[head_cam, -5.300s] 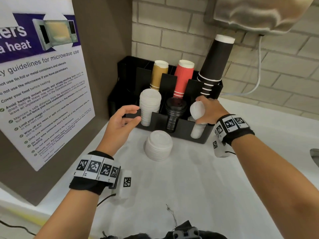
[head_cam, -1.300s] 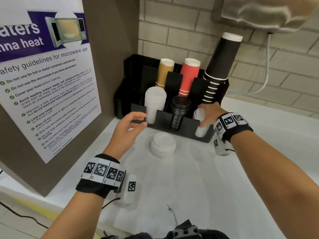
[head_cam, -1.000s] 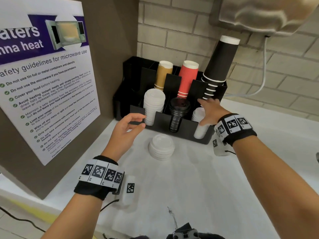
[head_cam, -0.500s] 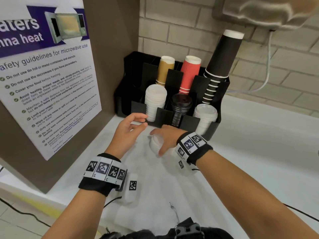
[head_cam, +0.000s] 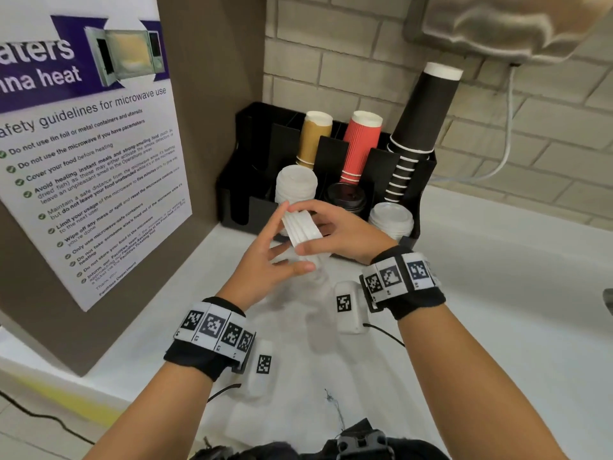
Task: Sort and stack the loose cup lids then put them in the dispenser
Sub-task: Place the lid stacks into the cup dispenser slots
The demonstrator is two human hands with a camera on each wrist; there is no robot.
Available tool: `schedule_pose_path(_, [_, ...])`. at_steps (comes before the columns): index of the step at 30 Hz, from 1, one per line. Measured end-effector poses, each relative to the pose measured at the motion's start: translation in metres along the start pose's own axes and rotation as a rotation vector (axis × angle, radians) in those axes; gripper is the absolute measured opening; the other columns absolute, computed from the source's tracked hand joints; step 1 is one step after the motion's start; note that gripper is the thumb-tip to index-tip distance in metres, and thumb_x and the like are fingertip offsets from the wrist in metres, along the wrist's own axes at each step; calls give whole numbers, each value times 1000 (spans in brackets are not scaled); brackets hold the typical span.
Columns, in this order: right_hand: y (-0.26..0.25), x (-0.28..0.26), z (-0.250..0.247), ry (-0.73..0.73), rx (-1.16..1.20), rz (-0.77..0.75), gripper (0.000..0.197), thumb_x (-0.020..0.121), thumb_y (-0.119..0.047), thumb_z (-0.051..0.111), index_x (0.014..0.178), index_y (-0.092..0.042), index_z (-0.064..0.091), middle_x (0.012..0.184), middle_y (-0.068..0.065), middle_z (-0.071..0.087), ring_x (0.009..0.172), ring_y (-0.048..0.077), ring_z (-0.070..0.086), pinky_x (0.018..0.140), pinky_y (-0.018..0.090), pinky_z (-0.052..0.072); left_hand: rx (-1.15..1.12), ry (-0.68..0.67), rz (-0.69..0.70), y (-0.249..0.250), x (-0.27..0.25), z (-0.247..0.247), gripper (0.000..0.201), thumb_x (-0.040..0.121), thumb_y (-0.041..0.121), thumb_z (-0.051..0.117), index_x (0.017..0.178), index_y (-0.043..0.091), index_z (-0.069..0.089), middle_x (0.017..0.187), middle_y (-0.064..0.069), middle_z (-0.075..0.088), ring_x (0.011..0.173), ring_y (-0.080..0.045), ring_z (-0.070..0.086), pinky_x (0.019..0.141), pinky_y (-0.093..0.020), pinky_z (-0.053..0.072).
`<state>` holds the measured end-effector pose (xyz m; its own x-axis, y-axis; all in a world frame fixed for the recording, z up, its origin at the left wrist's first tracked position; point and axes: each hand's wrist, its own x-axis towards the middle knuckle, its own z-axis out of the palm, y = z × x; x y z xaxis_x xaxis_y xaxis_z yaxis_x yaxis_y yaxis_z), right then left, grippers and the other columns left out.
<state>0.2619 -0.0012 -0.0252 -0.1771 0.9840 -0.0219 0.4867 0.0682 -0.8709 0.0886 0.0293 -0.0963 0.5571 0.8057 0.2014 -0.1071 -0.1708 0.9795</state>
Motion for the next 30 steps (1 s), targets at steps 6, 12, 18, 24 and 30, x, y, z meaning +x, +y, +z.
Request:
schedule_pose_path(6, [2, -26, 0, -1, 321, 30, 62, 79, -19, 71, 135, -30, 46, 127, 13, 60, 116, 30, 60, 94, 57, 48, -39, -1, 102, 6, 2, 2, 92, 66, 30, 89, 143, 40, 40, 142, 3, 48, 115, -1, 58, 84, -19, 52])
schedule_pose_path(12, [12, -39, 8, 115, 415, 31, 62, 77, -18, 71, 133, -31, 49, 126, 12, 59, 113, 30, 61, 93, 59, 48, -3, -54, 109, 8, 3, 4, 86, 63, 36, 86, 138, 43, 45, 135, 9, 52, 114, -4, 59, 89, -26, 54])
schedule_pose_path(18, [8, -40, 9, 101, 385, 25, 59, 77, -21, 71, 129, -42, 53, 124, 4, 60, 113, 23, 62, 93, 53, 51, 20, -107, 81, 14, 4, 1, 92, 59, 38, 87, 139, 48, 42, 143, 5, 48, 118, -6, 58, 95, -26, 51])
schedule_pose_path(24, [8, -42, 6, 103, 329, 26, 62, 73, -24, 76, 128, -44, 54, 120, 2, 65, 108, 18, 65, 86, 44, 56, 15, -92, 72, 16, 0, 6, 96, 58, 37, 87, 141, 50, 39, 142, 6, 49, 120, -7, 56, 98, -27, 50])
schedule_pose_path(30, [4, -38, 8, 173, 195, 2, 62, 64, -32, 82, 118, -46, 56, 112, -4, 64, 100, 16, 67, 79, 44, 59, -15, -77, 97, 14, 2, 12, 103, 58, 30, 90, 141, 52, 33, 145, 6, 47, 116, 1, 58, 86, -12, 48])
